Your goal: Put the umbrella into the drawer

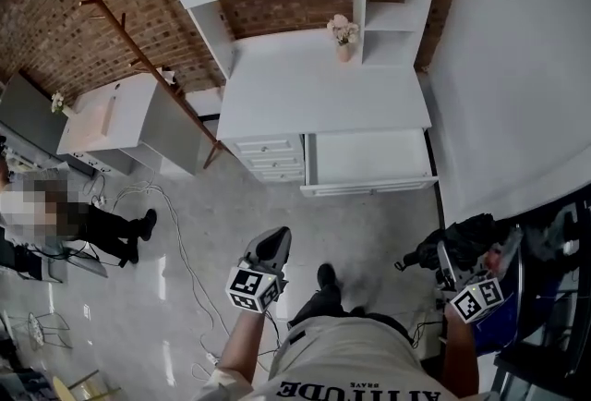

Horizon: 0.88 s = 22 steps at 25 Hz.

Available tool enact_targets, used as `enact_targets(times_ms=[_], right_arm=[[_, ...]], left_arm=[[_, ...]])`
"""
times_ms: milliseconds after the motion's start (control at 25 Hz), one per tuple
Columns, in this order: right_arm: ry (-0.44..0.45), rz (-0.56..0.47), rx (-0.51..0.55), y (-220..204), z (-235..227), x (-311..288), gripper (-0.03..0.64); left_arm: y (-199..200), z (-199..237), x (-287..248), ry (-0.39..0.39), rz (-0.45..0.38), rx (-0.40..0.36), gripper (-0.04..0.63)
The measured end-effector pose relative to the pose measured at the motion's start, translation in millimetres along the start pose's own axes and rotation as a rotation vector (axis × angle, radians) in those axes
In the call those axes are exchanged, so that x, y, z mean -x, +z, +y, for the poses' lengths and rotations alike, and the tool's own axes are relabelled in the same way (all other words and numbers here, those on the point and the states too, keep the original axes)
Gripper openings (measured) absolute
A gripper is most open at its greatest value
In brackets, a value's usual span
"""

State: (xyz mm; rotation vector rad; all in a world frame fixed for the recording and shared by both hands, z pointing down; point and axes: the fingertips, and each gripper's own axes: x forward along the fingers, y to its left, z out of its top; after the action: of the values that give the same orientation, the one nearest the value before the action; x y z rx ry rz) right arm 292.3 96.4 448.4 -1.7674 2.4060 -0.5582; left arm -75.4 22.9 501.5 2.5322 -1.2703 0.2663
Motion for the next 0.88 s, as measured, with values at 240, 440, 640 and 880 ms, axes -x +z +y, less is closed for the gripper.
enact_targets(times_ms=[240, 440, 640, 880], right_arm=[[-0.018, -0.008, 0.009, 4, 11, -43, 0.262], [-0.031, -0.014, -0.021, 7, 14, -78, 0.262], [-0.044, -0.019, -0.028, 13, 18, -98, 0.262], [-0.035, -0.010, -0.026, 14, 23, -119, 0.262]], left_arm=[[9, 42, -27, -0.028, 0.003, -0.005, 0.028], [24, 76, -46, -0.039, -0.016, -0.013, 0.028], [33, 99, -52, -0.045, -0.027, -0.014, 0.028], [37, 111, -52, -0.032, -0.027, -0.002, 0.028]])
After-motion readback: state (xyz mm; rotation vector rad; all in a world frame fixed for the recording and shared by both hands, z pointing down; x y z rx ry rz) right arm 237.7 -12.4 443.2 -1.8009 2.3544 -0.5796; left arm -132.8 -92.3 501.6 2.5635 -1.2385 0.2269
